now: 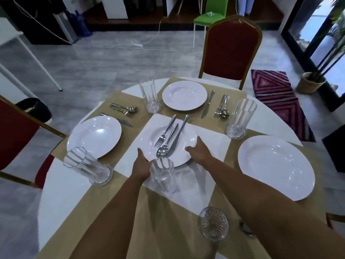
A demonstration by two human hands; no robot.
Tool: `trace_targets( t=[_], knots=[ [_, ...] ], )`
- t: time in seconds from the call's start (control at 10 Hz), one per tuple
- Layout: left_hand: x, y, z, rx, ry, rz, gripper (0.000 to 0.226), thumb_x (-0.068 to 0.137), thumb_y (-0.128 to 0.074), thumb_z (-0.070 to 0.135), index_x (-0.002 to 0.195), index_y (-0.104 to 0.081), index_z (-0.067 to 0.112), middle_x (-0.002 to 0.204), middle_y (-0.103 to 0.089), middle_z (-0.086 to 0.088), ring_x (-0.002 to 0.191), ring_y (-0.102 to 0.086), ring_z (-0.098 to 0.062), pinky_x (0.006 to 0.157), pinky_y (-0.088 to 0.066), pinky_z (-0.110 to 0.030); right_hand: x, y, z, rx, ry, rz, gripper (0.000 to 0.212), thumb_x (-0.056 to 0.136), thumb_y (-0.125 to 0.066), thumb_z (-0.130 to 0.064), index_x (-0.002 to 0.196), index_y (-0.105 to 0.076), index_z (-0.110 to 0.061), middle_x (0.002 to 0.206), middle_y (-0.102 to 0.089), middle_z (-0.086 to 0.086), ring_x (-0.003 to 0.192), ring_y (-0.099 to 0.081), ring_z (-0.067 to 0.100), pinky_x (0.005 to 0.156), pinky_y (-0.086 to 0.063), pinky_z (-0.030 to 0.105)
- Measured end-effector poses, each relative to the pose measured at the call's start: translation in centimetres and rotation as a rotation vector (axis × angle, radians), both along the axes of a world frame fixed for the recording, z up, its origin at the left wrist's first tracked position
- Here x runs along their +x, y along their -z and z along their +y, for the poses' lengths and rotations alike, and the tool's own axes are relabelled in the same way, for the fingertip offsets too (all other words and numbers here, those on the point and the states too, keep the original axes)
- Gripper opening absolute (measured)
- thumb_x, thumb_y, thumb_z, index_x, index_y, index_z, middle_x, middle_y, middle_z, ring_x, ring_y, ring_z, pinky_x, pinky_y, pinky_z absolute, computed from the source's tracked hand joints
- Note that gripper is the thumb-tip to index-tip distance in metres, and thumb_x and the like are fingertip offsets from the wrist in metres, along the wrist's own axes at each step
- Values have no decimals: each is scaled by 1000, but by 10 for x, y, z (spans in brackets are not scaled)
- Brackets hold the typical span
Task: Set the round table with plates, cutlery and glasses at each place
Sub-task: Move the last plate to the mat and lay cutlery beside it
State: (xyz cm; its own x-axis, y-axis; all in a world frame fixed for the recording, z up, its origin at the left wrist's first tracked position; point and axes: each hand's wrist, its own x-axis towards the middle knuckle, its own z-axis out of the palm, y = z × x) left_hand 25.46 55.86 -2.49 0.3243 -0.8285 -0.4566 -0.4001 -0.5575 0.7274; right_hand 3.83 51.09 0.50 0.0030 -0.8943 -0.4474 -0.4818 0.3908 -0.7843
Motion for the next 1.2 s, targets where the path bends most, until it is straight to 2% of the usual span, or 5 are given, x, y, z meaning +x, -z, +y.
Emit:
trace_targets(
  t=[0.3, 0.5, 0.7, 0.9, 1.2],
  knots=[
    [11, -33, -3, -132, 59, -82, 89, 61, -65, 48, 141, -41, 17, 137, -55, -4, 123, -53, -25, 106, -41, -45, 1, -20, 3, -32, 83, -135, 64, 79, -72, -5, 137, -43, -9, 134, -56, 9, 121, -54, 27, 102, -45, 38],
    [7, -103, -8, -291, 52, 72, 67, 74, -71, 12, 135, -46, 19, 130, -59, 0, 119, -55, -21, 104, -42, -42, 5, -77, 3, -206, 88, -239, 59, 79, -69, -1, 133, -50, -14, 117, -60, -3, 112, -57, 21, 96, -46, 33],
    [-7, -157, 14, -434, -5, 166, 57, 82, -62, -5, 134, -49, 14, 125, -60, 1, 110, -55, -15, 83, -44, -23, 9, -130, 21, -255, 159, -288, 58, 79, -73, -13, 131, -47, -14, 123, -62, 3, 108, -58, 22, 87, -45, 31],
    [3, -177, 63, -494, -49, 251, 57, 76, -66, 2, 129, -52, 19, 121, -64, 1, 112, -60, -19, 97, -49, -38, 14, -156, 59, -271, 198, -323, 105, 52, -72, -46, 146, -35, -16, 144, -49, 4, 126, -53, 26, 103, -48, 50],
    [54, -173, 172, -447, -34, 154, 64, 69, -68, 19, 130, -49, 15, 119, -64, -3, 102, -60, -22, 85, -49, -32, 66, -167, 191, -321, 219, -376, 55, 87, -66, -15, 137, -44, -17, 127, -56, -3, 111, -53, 18, 89, -42, 30]
  ],
)
